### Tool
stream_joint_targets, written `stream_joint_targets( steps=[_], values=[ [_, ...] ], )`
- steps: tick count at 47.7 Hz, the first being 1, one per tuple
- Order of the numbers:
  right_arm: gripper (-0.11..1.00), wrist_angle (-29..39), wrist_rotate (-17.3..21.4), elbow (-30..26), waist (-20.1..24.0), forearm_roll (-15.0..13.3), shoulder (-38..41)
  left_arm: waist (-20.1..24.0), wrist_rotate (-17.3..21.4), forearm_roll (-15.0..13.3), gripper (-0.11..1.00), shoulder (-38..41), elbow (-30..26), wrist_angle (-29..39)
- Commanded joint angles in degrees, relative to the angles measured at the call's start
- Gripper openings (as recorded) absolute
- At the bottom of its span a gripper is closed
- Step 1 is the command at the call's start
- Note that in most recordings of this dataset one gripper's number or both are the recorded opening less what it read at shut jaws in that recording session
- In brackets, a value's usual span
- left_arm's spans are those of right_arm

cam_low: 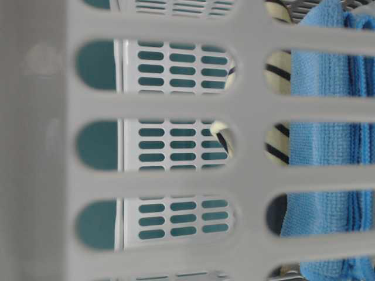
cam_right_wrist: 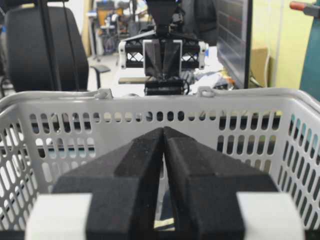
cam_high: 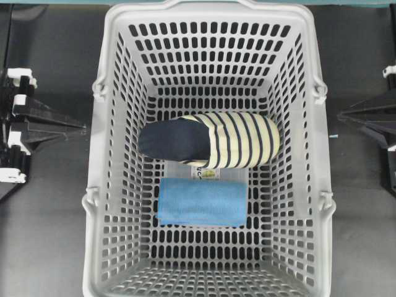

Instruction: Pick up the blue cloth from the shopping basket with the left arm.

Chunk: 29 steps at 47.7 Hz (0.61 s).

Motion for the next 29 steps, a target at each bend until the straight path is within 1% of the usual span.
stream_joint_targets(
  steps=[1,2,4,5,6,8,14,23,29],
  values=[
    [0.01,-0.35,0.26,-0.44,0.18,0.09,0.53,0.26,-0.62,2.46,0.06,0.09,-4.04,5.01],
    [0.01,-0.26,0.26,-0.44,0.18,0.26,0.44,0.26,-0.79,2.46,0.06,0.09,-4.92,7.03],
    [0.03,0.18,0.35,-0.62,0.18,0.53,0.26,0.18,-1.14,2.46,0.02,0.09,-6.94,11.51],
    [0.01,0.44,0.44,-0.79,0.09,0.53,0.18,0.18,-1.32,2.46,0.00,0.18,-8.09,13.89],
    [0.00,0.70,0.44,-0.97,0.00,0.62,0.09,0.00,-1.49,2.46,0.00,0.35,-9.67,17.49],
    [0.00,1.49,0.53,-1.41,-0.09,0.62,-0.18,-0.26,-1.93,2.46,0.00,0.44,-11.78,22.06],
    [0.00,5.71,0.53,-3.16,-0.18,0.62,-0.70,-1.23,-2.64,2.46,0.00,2.11,-18.98,33.13],
    [0.00,13.18,0.09,-6.42,-0.18,0.53,-0.79,-3.16,-2.64,2.46,0.00,7.91,-28.39,43.68],
    [0.00,15.47,-0.26,-7.47,-0.18,0.53,-0.97,-4.04,-2.55,2.46,0.00,14.41,-35.07,49.31]
  ],
)
